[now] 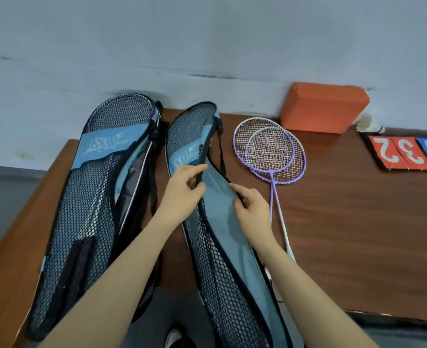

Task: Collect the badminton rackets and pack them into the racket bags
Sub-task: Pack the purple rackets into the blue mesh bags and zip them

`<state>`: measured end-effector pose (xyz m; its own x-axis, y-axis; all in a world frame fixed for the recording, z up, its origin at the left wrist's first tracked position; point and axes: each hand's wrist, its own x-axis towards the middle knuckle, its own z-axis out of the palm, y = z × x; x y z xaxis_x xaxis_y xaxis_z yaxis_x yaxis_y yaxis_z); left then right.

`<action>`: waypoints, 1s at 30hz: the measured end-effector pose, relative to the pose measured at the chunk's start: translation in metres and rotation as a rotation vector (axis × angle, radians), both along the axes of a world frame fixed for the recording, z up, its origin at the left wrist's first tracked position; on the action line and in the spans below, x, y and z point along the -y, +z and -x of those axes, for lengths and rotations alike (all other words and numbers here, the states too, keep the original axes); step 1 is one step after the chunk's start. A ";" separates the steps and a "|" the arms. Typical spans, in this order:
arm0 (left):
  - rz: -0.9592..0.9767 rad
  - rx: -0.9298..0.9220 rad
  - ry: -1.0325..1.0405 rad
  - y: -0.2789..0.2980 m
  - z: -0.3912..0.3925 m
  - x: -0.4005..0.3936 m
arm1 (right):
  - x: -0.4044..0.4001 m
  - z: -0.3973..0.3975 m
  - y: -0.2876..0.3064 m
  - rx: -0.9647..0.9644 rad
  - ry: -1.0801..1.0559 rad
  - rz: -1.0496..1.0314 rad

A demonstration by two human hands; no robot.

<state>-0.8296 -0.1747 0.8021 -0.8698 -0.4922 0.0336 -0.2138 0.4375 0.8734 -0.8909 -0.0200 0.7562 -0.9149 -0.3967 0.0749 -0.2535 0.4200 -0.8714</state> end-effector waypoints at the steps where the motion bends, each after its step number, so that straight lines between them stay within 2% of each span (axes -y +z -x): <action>1: -0.028 -0.010 0.024 0.001 -0.001 0.001 | -0.002 0.004 0.000 0.004 -0.029 0.017; 5: 0.014 0.009 0.067 -0.007 0.000 -0.003 | -0.008 0.020 -0.003 0.036 -0.119 0.093; 12: 0.118 -0.060 0.249 -0.012 0.023 -0.016 | -0.027 0.048 -0.025 0.098 -0.094 -0.009; 16: 0.204 -0.064 0.134 -0.023 0.028 -0.032 | -0.031 0.054 -0.038 0.118 -0.104 -0.084; 21: 0.132 -0.033 0.113 -0.035 0.039 -0.037 | -0.033 0.049 -0.040 0.061 0.074 -0.069; 27: 0.025 0.002 0.098 -0.047 0.044 -0.031 | -0.053 0.046 -0.047 0.087 -0.065 -0.081; 30: 0.037 0.021 0.033 -0.054 0.045 -0.030 | -0.077 0.047 -0.055 0.054 -0.189 -0.222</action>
<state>-0.8744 -0.1444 0.7486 -0.8540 -0.5191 0.0344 -0.2467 0.4622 0.8518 -0.9376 0.0572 0.7009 -0.9743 -0.2206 -0.0455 -0.1087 0.6372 -0.7630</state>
